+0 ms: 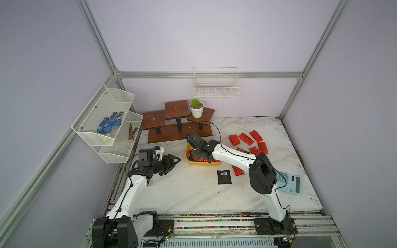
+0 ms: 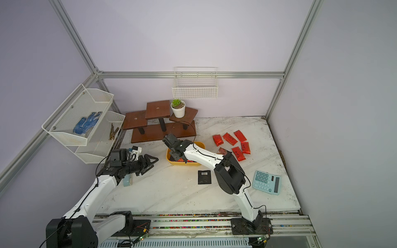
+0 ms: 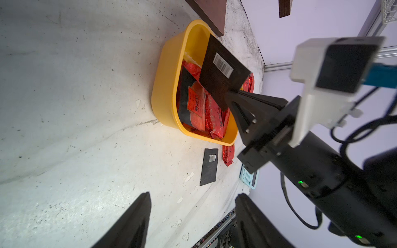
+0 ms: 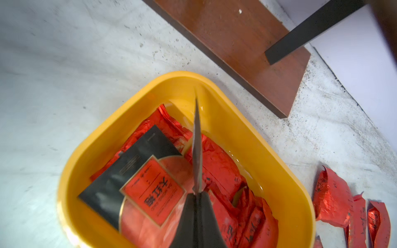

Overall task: Take the tea bags out of the storage box
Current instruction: Pick up the tea bag from the storage box, then place the tea bag at the center of the board.

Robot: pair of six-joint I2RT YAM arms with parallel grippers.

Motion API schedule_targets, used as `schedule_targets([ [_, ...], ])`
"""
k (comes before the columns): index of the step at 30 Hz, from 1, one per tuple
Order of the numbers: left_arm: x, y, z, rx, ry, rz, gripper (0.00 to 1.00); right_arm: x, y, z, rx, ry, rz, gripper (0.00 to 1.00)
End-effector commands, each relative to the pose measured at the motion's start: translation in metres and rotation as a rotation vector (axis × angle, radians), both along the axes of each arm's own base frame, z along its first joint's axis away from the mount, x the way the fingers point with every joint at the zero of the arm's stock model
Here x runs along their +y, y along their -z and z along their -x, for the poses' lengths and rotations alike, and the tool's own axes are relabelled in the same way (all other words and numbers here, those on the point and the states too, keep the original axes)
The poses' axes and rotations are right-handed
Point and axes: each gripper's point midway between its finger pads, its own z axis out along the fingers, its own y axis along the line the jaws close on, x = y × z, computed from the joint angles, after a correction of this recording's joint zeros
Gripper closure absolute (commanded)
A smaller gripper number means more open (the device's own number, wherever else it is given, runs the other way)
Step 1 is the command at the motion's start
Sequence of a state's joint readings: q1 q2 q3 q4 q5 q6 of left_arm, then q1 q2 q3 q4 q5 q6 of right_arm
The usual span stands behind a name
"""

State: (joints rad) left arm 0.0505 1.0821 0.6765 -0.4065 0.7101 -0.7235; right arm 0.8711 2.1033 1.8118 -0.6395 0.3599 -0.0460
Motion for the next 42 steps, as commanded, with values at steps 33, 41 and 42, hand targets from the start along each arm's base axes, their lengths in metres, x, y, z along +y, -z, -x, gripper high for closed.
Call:
schedule_targets([
  [33, -0.07, -0.048, 0.006, -0.129, 0.11, -0.076, 0.35, -0.092, -0.02, 0.191, 0.517, -0.014, -0.869, 1.0],
  [41, -0.068, -0.051, 0.007, -0.131, 0.105, -0.085, 0.35, -0.092, 0.015, 0.193, 0.613, 0.125, -1.01, 1.0],
  [42, -0.068, -0.051, 0.007, -0.13, 0.106, -0.086, 0.35, -0.092, 0.018, 0.192, 0.619, 0.14, -1.014, 1.0],
])
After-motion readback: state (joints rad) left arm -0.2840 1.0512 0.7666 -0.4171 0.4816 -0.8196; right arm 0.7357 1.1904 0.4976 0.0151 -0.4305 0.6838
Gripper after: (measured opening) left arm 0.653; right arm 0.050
